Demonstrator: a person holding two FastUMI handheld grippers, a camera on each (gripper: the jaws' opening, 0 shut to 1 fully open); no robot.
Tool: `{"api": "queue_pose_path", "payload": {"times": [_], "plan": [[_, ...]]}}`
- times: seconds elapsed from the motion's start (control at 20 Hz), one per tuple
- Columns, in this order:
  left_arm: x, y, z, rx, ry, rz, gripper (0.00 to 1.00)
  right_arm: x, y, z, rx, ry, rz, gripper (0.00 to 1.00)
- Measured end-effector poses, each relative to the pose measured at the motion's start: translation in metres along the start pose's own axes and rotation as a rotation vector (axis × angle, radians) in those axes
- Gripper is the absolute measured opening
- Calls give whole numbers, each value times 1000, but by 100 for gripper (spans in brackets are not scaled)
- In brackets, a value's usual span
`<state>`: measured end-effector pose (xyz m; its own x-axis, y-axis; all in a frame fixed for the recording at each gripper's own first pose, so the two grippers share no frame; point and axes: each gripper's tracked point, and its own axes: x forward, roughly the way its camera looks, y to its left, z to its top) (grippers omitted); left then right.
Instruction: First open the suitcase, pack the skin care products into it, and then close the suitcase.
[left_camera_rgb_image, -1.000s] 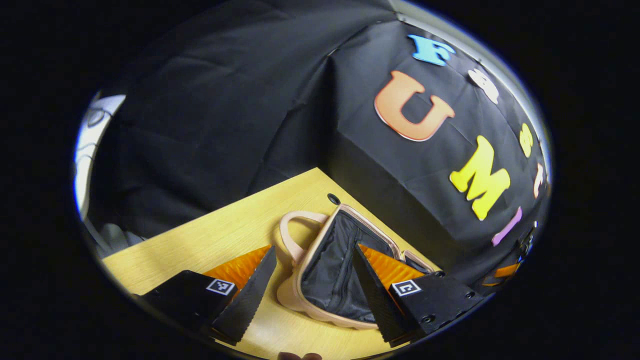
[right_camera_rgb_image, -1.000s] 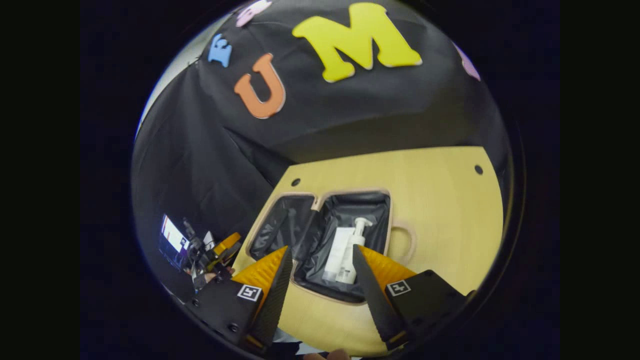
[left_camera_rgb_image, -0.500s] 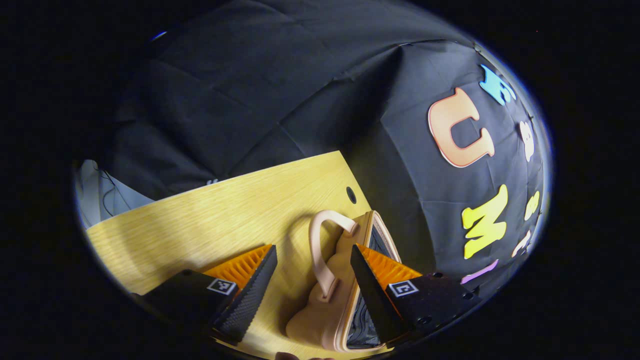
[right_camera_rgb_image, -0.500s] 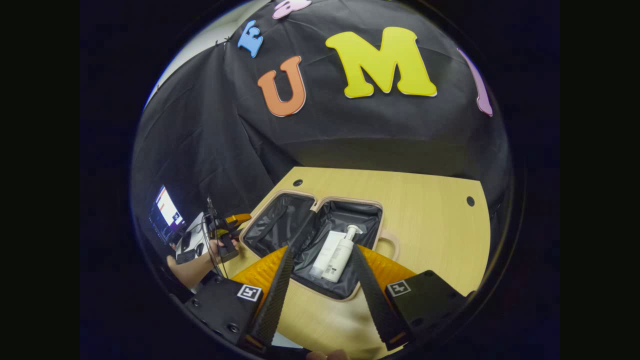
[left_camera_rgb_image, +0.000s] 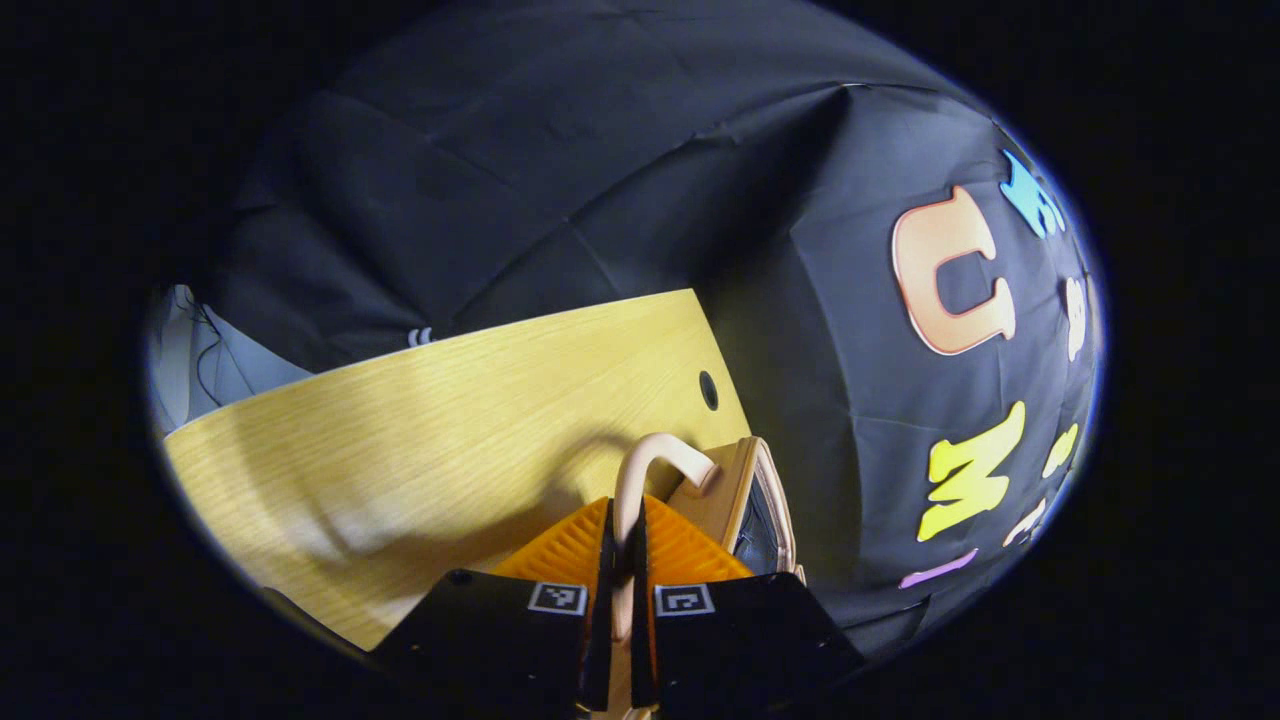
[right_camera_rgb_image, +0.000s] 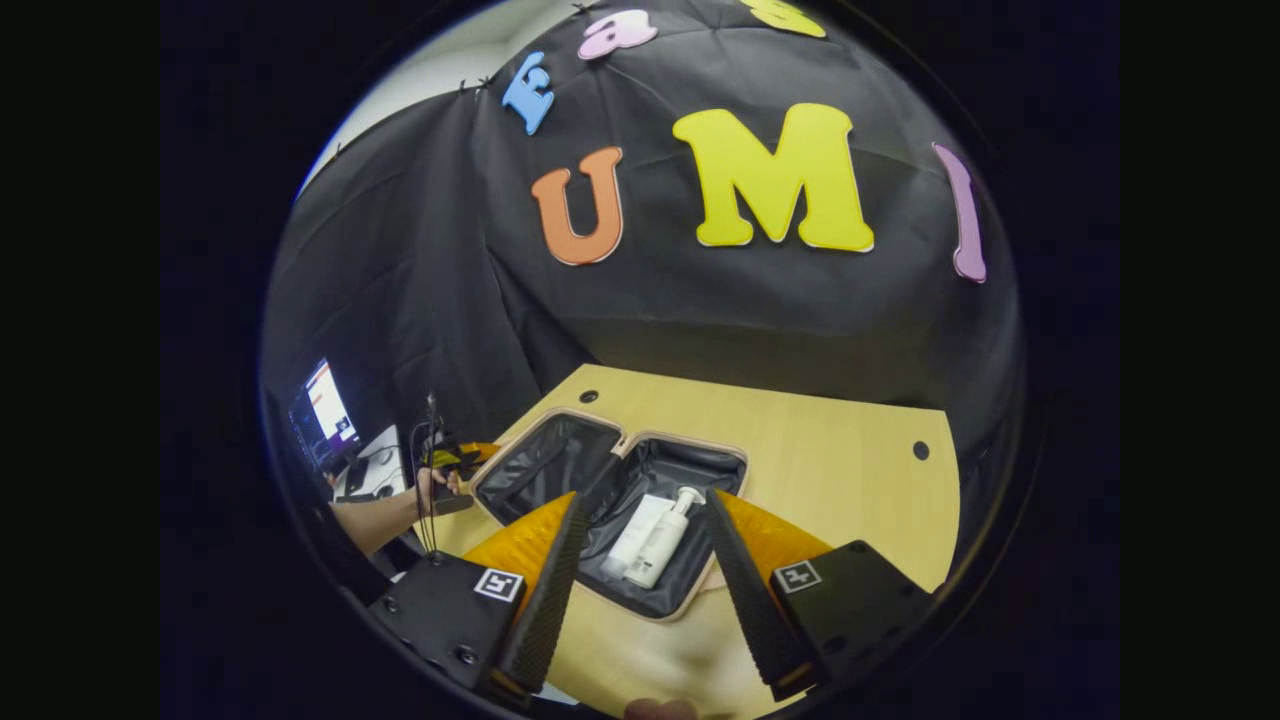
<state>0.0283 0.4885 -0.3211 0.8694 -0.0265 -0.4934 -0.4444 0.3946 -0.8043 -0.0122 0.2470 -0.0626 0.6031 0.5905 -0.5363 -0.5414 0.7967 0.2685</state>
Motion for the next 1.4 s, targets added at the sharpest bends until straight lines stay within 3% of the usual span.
{"api": "queue_pose_path", "payload": {"times": [0.2,0.35,0.55,0.7,0.85,1.0,1.25,1.4], "plan": [[-30,-53,15,144,-46,-11,5,-25,-26,23,3,-133,-93,73],[-58,-122,17,297,-81,-49,4,-46,-50,37,-9,-237,-165,73],[-85,-222,-10,539,-154,-99,4,-77,-73,44,21,-307,-194,73],[-101,-287,-54,621,-194,-163,4,-93,-90,47,23,-337,-213,73],[-104,-317,-95,776,-262,-138,4,-112,-109,48,20,-372,-253,73],[-109,-349,-155,887,-276,-165,4,-130,-128,44,22,-384,-298,73],[-75,-368,-267,1173,-241,-171,5,-162,-169,31,17,-387,-386,72],[-48,-355,-336,1212,-147,-178,5,-183,-193,14,24,-366,-443,73]]}}
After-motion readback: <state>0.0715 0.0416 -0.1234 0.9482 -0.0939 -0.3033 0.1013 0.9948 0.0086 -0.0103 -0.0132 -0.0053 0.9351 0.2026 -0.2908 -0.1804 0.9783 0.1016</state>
